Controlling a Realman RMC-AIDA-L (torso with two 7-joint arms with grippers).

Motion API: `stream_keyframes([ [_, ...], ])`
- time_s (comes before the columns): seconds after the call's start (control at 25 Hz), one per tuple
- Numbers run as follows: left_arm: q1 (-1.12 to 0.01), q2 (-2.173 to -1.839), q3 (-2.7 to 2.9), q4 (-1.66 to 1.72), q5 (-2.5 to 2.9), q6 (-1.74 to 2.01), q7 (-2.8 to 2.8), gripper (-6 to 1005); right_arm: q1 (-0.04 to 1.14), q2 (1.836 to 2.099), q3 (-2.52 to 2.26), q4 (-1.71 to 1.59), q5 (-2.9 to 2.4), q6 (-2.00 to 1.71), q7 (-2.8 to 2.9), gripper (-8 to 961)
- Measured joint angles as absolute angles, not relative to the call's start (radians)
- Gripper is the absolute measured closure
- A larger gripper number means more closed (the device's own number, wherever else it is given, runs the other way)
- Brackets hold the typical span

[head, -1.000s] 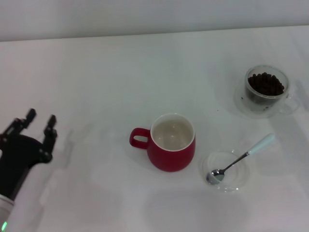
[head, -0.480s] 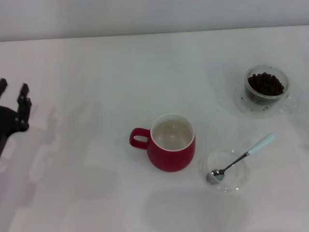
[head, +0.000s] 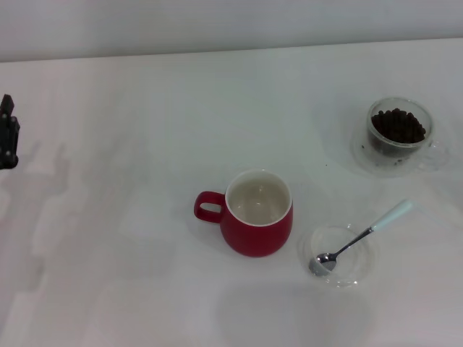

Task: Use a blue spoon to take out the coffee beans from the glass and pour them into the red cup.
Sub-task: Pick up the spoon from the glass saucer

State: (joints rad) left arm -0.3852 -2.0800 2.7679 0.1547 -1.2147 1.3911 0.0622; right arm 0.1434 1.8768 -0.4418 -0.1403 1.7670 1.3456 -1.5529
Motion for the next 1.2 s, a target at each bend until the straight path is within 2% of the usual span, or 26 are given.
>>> stream_keyframes([
  [0.4,-0.440,-2.080,2.767,0.127,-1.255,1.389,0.063,575,0.123,1.881,-0.458,-0.142,1.641,1.417,-1.482,105],
  [0.88,-0.467,-2.082,2.767,0.126,-1.265,1.377,0.063,574,0.179,1.892,-0.504,-0.159,1.536,1.480,-1.492,115],
  [1.08,-0.461,-2.082,2.767,0.126,-1.266,1.376,0.063,574,0.178,1.909,-0.518,-0.159,1.535,1.479,-1.500,115],
  [1.2,-0.458,-2.083,2.767,0.126,-1.266,1.375,0.063,574,0.164,1.931,-0.518,-0.159,1.536,1.485,-1.530,115],
])
